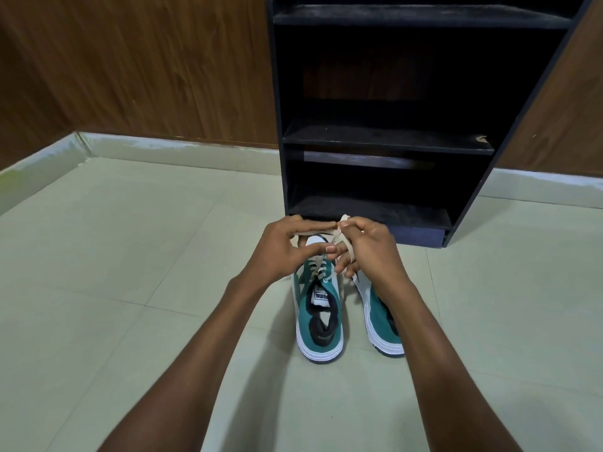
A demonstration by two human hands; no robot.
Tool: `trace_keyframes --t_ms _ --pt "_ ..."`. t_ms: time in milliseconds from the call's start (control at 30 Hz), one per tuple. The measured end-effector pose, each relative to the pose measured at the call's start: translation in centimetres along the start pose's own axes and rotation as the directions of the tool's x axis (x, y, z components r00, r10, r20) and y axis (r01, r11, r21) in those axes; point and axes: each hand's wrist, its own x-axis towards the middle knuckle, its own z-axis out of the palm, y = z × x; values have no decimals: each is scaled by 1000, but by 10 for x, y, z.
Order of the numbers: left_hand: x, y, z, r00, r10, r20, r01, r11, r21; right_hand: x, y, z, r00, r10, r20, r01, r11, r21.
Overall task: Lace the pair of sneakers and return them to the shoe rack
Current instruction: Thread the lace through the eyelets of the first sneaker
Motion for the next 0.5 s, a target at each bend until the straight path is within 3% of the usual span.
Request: trace_keyframes --t_ms 100,200,300,500 --pt "-3 0 2 981 181 -67 -153 942 299 1 4 0 998 -24 -50 16 987 -160" --pt "-3 0 4 939 343 -21 -289 822 491 3 7 -1 998 -26 -61 10 966 -259" --pt "-2 -1 7 906 422 17 -350 727 591 2 8 -3 997 -28 -65 8 957 -291" --pt "-9 -3 16 861 507 45 -409 636 654 8 14 -9 996 -17 -89 -14 942 -335"
